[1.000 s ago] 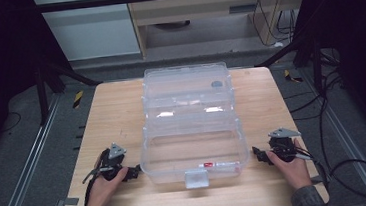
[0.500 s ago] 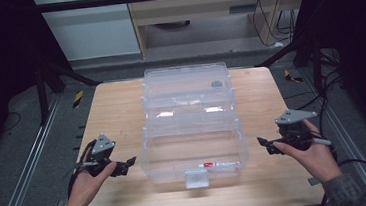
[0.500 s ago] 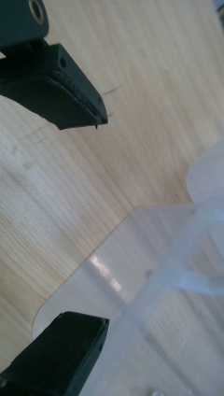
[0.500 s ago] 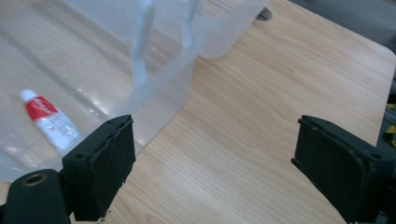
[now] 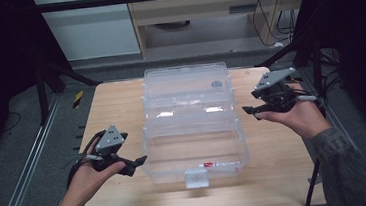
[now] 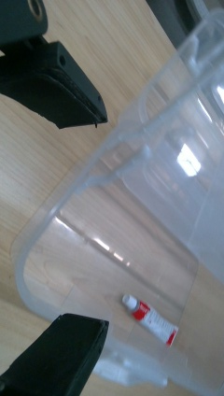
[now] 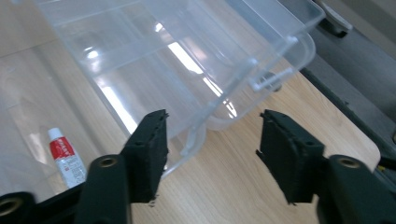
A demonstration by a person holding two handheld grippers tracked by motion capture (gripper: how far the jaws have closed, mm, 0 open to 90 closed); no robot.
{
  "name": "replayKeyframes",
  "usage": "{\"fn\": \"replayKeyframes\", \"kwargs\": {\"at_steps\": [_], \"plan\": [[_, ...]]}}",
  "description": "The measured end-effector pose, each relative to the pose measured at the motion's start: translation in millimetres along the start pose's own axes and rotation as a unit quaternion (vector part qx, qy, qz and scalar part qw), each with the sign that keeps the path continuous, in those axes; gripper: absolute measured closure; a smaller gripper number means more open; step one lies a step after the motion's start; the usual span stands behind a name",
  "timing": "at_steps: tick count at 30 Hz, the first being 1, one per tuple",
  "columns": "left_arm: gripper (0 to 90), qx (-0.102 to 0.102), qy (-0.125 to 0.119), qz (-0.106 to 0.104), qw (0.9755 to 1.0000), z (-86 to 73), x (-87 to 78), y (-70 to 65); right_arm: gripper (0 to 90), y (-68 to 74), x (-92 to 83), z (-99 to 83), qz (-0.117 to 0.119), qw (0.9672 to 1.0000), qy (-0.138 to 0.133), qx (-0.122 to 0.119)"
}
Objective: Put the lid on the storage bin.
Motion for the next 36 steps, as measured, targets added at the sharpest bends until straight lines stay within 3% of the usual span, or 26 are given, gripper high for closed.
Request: {"fn": "replayKeyframes", "kwargs": {"at_steps": [4, 9, 13, 15, 16, 17, 18, 21, 22, 23, 26, 29, 30, 31, 32, 33, 36], "plan": [[2.9, 0.046, 0.017, -0.027, 0.9984, 17.2, 7.7, -8.2, 56.2, 0.5, 5.8, 26.7, 0.02, 0.9987, 0.021, -0.042], [6.0, 0.053, 0.03, -0.038, 0.9974, 28.0, 14.7, -7.6, 62.3, 0.3, 13.7, 45.8, 0.035, 0.9962, 0.031, -0.073], [5.6, 0.057, 0.034, -0.057, 0.9962, 32.3, 25.0, -10.5, 67.5, 4.2, 22.8, 65.0, 0.047, 0.9916, 0.048, -0.111], [5.2, 0.062, 0.043, -0.069, 0.9947, 32.4, 32.0, -12.5, 67.7, 5.6, 30.0, 71.7, 0.055, 0.9891, 0.059, -0.123], [4.7, 0.076, 0.054, -0.071, 0.9931, 31.7, 39.1, -13.8, 65.5, 5.6, 40.3, 75.0, 0.056, 0.9851, 0.079, -0.142], [2.3, 0.076, 0.054, -0.071, 0.9931, 31.7, 39.1, -13.8, 65.5, 5.6, 40.3, 75.0, 0.056, 0.9851, 0.079, -0.142], [1.6, 0.079, 0.06, -0.071, 0.9925, 30.9, 42.7, -14.7, 55.5, 5.0, 51.9, 77.0, 0.053, 0.9838, 0.092, -0.144], [3.1, 0.086, 0.078, -0.072, 0.9906, 28.6, 49.9, -18.1, 54.8, 5.9, 61.5, 78.0, 0.058, 0.9826, 0.1, -0.145], [3.1, 0.101, 0.087, -0.076, 0.9882, 27.6, 51.2, -21.6, 54.3, 8.1, 68.9, 78.3, 0.063, 0.9804, 0.107, -0.152], [3.1, 0.101, 0.087, -0.076, 0.9882, 27.6, 51.2, -21.6, 54.3, 8.1, 68.9, 78.3, 0.063, 0.9804, 0.107, -0.152], [3.1, 0.113, 0.091, -0.09, 0.9853, 27.3, 51.1, -26.1, 57.2, 11.1, 80.7, 76.5, 0.072, 0.973, 0.133, -0.174], [4.3, 0.117, 0.1, -0.098, 0.9833, 25.5, 51.9, -28.3, 61.9, 10.6, 92.2, 72.8, 0.077, 0.9636, 0.16, -0.2], [5.8, 0.12, 0.107, -0.101, 0.9819, 23.5, 53.0, -29.5, 65.6, 10.1, 97.6, 70.9, 0.08, 0.958, 0.173, -0.214], [6.5, 0.12, 0.107, -0.101, 0.9819, 23.5, 53.0, -29.5, 65.6, 10.1, 97.6, 70.9, 0.08, 0.958, 0.173, -0.214], [6.8, 0.125, 0.111, -0.103, 0.9806, 22.1, 53.6, -29.8, 71.5, 9.5, 99.4, 72.2, 0.079, 0.9552, 0.173, -0.227], [8.2, 0.126, 0.113, -0.104, 0.9801, 21.6, 53.5, -29.5, 73.5, 8.8, 99.6, 74.0, 0.083, 0.9546, 0.174, -0.227], [9.5, 0.125, 0.117, -0.106, 0.9795, 20.8, 53.7, -28.7, 74.7, 8.7, 101.0, 74.9, 0.088, 0.9527, 0.172, -0.234]]}}
Point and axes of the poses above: each handheld gripper's, and its own axes: x roughly forward along the jaws, z roughly out of its top, y roughly to its left, the point moved 3 cm from there along x, roughly forward along the jaws, and after that the axes turned 3 degrees about -y, right-handed, at the moved point
